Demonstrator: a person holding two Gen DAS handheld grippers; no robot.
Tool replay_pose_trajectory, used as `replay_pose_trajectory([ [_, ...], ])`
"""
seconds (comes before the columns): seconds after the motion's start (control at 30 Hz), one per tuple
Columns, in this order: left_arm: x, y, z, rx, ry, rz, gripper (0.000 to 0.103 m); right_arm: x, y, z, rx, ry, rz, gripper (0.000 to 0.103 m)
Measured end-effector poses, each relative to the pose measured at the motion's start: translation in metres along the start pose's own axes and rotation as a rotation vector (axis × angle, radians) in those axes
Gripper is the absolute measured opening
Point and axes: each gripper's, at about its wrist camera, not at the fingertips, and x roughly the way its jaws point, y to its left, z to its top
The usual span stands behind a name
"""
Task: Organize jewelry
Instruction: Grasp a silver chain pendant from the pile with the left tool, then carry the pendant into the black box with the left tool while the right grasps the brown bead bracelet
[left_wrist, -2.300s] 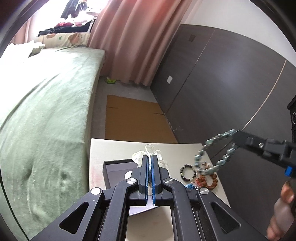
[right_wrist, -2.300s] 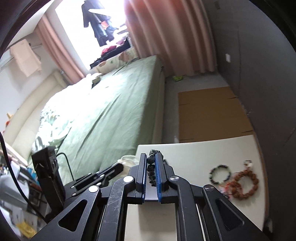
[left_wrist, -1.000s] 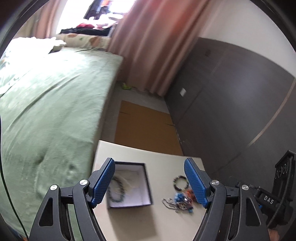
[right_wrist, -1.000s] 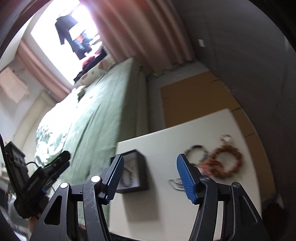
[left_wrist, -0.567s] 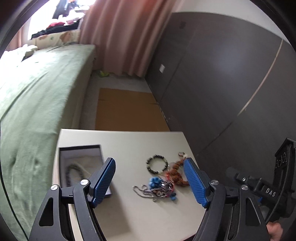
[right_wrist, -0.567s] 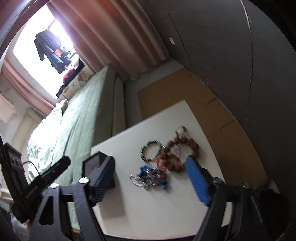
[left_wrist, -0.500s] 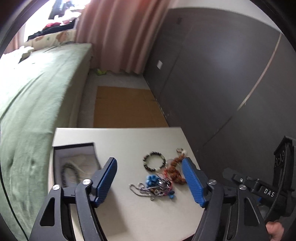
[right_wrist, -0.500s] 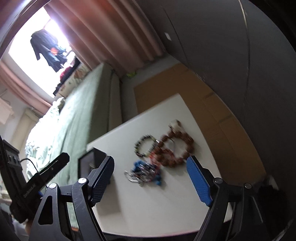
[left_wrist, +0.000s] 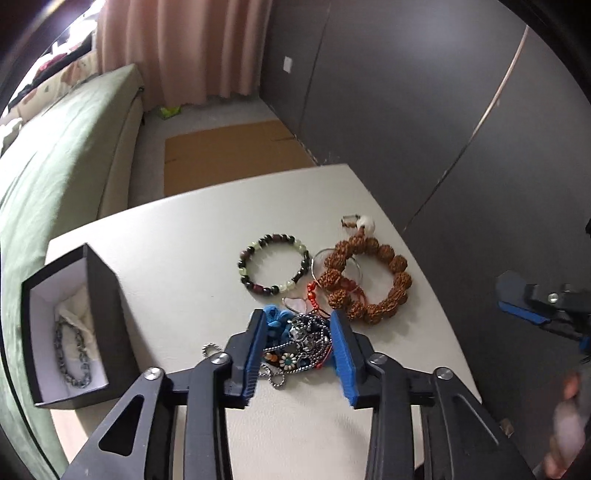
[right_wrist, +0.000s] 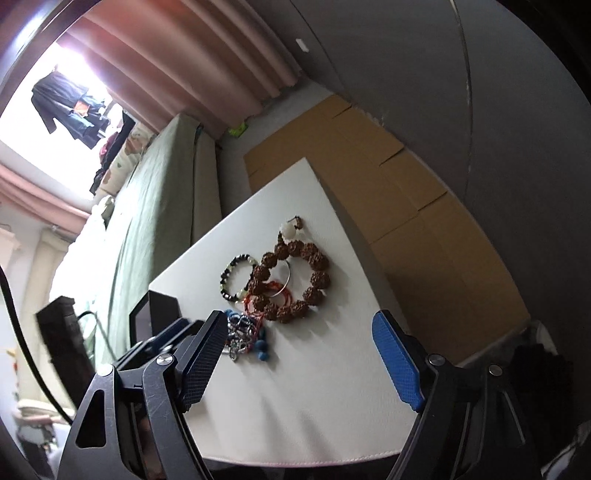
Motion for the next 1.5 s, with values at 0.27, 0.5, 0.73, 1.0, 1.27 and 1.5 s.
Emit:
replay_pose_trajectory([
  [0.27, 0.026, -0.001, 0.001, 0.010, 0.045, 0.013, 0.033, 0.010, -0.008, 0.005, 0.010, 0.021, -0.011, 0.081],
  [0.5, 0.043, 0.002, -0.003, -0.026, 0.089, -0.014, 0.021, 0.020, 0.000, 0.005, -0.003, 0.040, -0.020, 0.081],
  [0.73, 0.040, 0.009, -0.003, -0.053, 0.089, -0.036, 0.013, 0.033, 0.010, 0.000, -0.009, 0.070, -0.008, 0.081],
  [1.0, -0.018, 0.021, 0.005, -0.069, -0.039, -0.092, 0.013, 0.043, 0.016, -0.004, -0.010, 0.083, -0.018, 0.081],
  [1.27, -0.086, 0.044, 0.017, -0.112, -0.204, -0.118, 0.013, 0.052, 0.030, -0.007, -0.036, 0.084, -0.016, 0.080],
  [1.5, -0.125, 0.070, 0.031, -0.148, -0.299, -0.076, 0.013, 0.061, 0.046, -0.005, -0.076, 0.061, -0.042, 0.077],
])
